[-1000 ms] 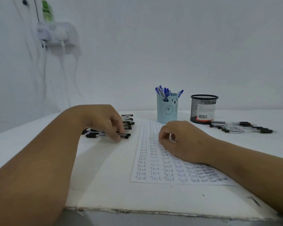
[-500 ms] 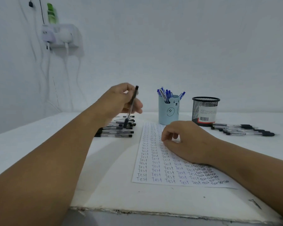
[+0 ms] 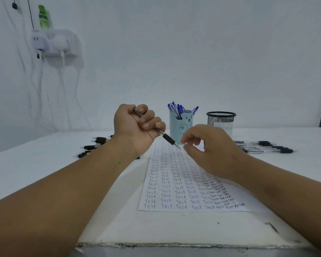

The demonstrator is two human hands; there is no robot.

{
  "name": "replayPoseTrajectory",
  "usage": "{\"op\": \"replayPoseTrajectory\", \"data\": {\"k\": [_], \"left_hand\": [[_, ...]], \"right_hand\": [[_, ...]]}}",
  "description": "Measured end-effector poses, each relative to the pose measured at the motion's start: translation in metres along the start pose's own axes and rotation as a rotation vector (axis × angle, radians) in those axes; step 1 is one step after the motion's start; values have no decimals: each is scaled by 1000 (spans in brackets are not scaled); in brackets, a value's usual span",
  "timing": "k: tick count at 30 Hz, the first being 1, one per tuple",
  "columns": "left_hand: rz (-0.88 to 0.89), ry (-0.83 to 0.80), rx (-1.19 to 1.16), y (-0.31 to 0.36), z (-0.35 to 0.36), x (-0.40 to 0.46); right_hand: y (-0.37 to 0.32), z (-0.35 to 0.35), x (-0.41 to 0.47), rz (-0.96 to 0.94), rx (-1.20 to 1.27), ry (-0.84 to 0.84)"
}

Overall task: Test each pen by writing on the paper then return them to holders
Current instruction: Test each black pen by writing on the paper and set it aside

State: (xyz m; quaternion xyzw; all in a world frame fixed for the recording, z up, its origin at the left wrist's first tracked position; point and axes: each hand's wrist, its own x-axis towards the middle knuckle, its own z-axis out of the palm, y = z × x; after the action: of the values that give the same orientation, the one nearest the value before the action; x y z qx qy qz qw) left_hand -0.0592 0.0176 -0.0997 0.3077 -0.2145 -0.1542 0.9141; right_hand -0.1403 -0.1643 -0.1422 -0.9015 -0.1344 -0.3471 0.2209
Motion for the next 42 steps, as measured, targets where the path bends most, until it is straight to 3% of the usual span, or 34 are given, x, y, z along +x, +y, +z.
{"op": "replayPoseTrajectory", "data": {"k": [4, 12, 15, 18, 21, 23, 29, 33, 42], "left_hand": [[-68, -51, -17, -9, 2, -2], [-149, -191, 82, -19, 11, -10], [-119, -175, 332, -22, 6, -7], [-49, -174, 741, -26, -7, -2], [-47, -373, 1241, -29, -17, -7], [-81, -450, 1383, -29, -16, -9], [-228, -580, 1602, -29, -19, -6], [-281, -638, 1662, -33, -20, -2], [-343, -604, 1660, -33, -20, -6]], "right_hand": [[-2, -3, -1, -71, -44, 35], [-5, -9, -1, 43, -117, 17], [-8, -18, -1, 180, -89, -26], [-7, -35, -1, 362, -51, -139], [-9, -50, -7, 538, 201, -253], [-11, -57, -15, 589, 322, -271], [-13, -78, -50, 593, 570, -231], [-21, -81, -68, 532, 653, -297], [-17, -72, -76, 412, 468, -211]]}}
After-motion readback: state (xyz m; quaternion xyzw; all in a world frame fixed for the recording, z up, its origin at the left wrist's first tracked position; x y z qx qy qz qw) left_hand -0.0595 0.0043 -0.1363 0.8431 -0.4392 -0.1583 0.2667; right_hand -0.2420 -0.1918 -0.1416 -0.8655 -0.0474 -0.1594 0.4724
